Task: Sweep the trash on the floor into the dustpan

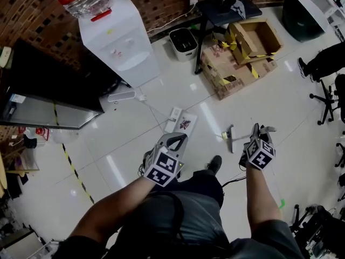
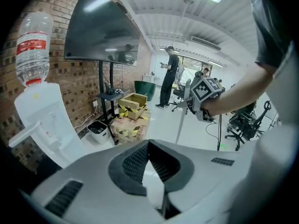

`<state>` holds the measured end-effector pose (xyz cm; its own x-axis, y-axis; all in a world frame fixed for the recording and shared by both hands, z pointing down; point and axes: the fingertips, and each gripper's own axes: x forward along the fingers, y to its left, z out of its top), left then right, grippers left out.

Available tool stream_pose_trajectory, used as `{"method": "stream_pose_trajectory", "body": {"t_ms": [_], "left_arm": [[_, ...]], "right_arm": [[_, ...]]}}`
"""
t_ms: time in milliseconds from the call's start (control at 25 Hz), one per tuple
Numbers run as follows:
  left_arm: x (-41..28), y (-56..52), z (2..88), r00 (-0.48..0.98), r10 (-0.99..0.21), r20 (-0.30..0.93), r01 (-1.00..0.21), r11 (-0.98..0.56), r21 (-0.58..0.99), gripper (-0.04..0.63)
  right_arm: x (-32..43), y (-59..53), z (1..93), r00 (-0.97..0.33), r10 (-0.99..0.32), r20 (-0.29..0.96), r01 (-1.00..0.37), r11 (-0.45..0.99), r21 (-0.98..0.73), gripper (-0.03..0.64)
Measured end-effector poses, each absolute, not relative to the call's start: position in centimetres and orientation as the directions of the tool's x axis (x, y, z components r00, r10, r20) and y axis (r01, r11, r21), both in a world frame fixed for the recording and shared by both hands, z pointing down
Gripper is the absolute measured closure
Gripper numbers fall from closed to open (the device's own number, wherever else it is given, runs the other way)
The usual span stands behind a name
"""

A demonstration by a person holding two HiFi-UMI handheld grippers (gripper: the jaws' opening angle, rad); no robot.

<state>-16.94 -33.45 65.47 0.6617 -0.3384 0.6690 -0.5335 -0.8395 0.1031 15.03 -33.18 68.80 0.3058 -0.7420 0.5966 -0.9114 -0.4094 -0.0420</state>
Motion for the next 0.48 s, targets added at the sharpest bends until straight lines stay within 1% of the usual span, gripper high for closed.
{"method": "stream_pose_trajectory", "body": {"t_ms": [240,480], "left_arm": [[-21.0,-33.8,65.0,0.669,-0.368,0.646,-0.573,-0.809,0.133,0.588],[-22.6,-34.1,64.9,0.673,-0.4,0.622,-0.607,-0.78,0.155,0.588]], "right_arm": [[7.9,-35.5,68.8,0.278,-0.728,0.626,-0.917,-0.395,-0.052,0.506],[3.3,-38.5,67.8,0.223,-0.76,0.611,-0.928,-0.357,-0.105,0.506]]}}
